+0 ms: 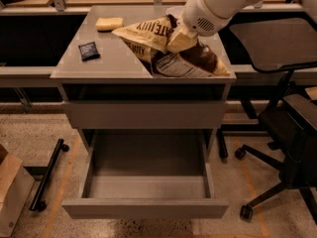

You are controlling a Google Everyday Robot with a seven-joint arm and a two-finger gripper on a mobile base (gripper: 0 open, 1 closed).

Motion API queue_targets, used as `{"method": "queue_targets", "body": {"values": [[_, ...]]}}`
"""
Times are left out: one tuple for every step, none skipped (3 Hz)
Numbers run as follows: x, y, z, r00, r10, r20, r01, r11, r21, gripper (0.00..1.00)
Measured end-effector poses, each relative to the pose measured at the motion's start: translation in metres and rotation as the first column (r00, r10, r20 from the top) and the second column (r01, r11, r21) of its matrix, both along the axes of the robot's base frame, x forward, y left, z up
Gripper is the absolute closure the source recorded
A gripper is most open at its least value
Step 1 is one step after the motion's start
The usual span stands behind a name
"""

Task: Place brown chip bag into middle drawer

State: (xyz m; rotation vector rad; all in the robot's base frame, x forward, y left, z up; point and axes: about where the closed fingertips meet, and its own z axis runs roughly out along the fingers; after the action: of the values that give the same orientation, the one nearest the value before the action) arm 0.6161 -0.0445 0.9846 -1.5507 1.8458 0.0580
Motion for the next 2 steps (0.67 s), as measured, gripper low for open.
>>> {"method": "queue_targets", "body": {"values": [[-0.042,0.003,0.007,0.9992,0.025,-0.032,-0.026,0.999,-0.023,1.00],[-0.061,0.012,-0.019,0.9929,0.050,-0.108,-0.057,0.997,-0.061,1.00]]}}
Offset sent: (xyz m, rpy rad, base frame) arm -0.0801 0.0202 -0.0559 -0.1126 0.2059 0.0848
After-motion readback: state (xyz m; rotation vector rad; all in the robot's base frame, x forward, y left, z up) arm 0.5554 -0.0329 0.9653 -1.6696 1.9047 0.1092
